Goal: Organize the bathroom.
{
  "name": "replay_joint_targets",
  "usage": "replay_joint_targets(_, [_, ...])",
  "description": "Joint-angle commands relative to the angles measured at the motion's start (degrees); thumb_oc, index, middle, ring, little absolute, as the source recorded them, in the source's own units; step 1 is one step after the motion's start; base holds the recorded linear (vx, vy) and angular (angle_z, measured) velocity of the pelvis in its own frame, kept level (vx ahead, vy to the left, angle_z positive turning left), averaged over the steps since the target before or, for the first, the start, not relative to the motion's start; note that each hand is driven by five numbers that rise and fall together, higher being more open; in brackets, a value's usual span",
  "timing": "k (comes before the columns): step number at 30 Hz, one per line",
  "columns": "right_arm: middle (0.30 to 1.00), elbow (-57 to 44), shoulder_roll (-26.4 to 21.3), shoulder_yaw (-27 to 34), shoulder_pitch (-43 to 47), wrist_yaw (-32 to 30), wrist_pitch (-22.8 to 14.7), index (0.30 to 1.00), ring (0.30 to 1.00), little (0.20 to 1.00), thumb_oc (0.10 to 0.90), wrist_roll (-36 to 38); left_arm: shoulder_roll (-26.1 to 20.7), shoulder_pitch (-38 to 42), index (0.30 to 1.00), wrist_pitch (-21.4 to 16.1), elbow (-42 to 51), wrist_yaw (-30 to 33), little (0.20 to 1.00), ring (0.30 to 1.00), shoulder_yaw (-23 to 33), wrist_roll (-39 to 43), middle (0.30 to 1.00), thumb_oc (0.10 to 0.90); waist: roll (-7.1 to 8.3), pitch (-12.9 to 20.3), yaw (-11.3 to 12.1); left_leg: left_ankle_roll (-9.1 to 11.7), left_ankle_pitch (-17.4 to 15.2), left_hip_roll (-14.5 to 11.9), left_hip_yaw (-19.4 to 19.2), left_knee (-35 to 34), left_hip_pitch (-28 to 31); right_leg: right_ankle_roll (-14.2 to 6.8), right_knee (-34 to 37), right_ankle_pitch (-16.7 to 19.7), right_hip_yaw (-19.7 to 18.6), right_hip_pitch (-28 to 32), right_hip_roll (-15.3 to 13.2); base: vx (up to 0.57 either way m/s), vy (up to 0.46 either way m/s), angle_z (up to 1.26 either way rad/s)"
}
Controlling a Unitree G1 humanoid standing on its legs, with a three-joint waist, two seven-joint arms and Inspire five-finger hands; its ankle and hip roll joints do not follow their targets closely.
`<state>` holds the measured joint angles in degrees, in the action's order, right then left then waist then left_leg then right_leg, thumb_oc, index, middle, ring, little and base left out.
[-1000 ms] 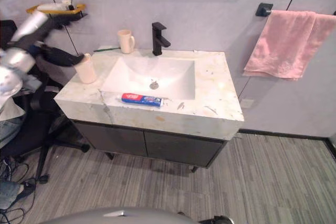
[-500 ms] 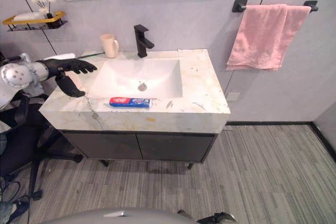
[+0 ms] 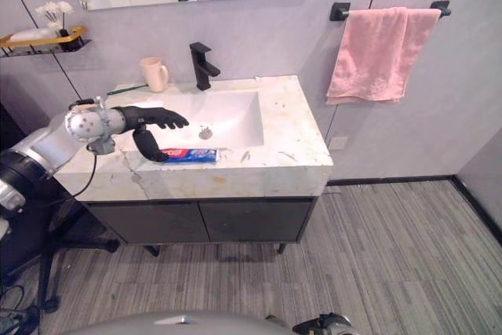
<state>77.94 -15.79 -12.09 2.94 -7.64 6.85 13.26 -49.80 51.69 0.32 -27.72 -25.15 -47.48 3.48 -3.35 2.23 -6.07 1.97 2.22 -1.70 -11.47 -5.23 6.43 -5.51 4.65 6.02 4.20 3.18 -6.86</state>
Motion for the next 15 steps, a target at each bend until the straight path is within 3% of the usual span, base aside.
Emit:
replay_joint_targets(1, [0.9, 3.61, -1.63, -2.04, 3.51, -0.51, -1.44, 0.9, 0.9, 0.9, 0.8, -1.64, -2.7, 7.91, 0.9, 0.18, -4.65, 3.88, 0.9, 0.9, 5.09, -3.69, 0.9, 0.8, -0.46, 0.83, 0.25, -2.98, -3.47, 0.82, 1.78, 0.23, 1.39, -1.88, 0.35, -0.13, -2.9, 1.65, -0.63, 0.0, 0.0, 0.0])
replay_joint_targets(5, [0.9, 3.47, -1.48, -2.09, 3.17, -0.73, -1.63, 0.9, 0.9, 0.9, 0.8, -1.28, -2.21, 7.86, 0.9, 0.6, -6.54, 5.84, 0.9, 0.9, 5.15, -6.1, 0.9, 0.8, -0.51, 0.98, 0.09, -3.01, -3.49, 0.83, 1.79, 0.23, 1.4, -1.8, 0.35, -0.3, -2.92, 1.73, -0.51, 0.01, -0.01, -0.03])
replay_joint_targets(8, [0.9, 3.61, -1.38, -2.02, 3.01, -0.96, -1.78, 0.9, 0.9, 0.9, 0.8, -0.93, -2.49, 8.74, 0.9, -0.18, -7.48, 4.81, 0.9, 0.9, 4.47, -6.36, 0.9, 0.8, -0.48, 1.09, 0.05, -2.95, -3.44, 0.81, 1.85, 0.23, 1.31, -1.81, 0.35, -0.31, -2.91, 1.7, -0.43, 0.01, -0.007, 0.0])
replay_joint_targets(15, [0.9, 3.27, -1.83, -2.07, 2.58, -1.43, -1.53, 0.9, 0.9, 0.9, 0.8, -0.8, -2.94, 9.74, 0.9, 1.8, -7.06, 2.3, 0.9, 0.9, 3.29, -5.33, 0.9, 0.8, -0.61, 0.9, -0.35, -2.81, -3.32, 0.6, 1.81, 0.23, 1.31, -1.7, 0.35, -0.43, -3.22, 1.66, -0.08, 0.0, 0.0, 0.0])
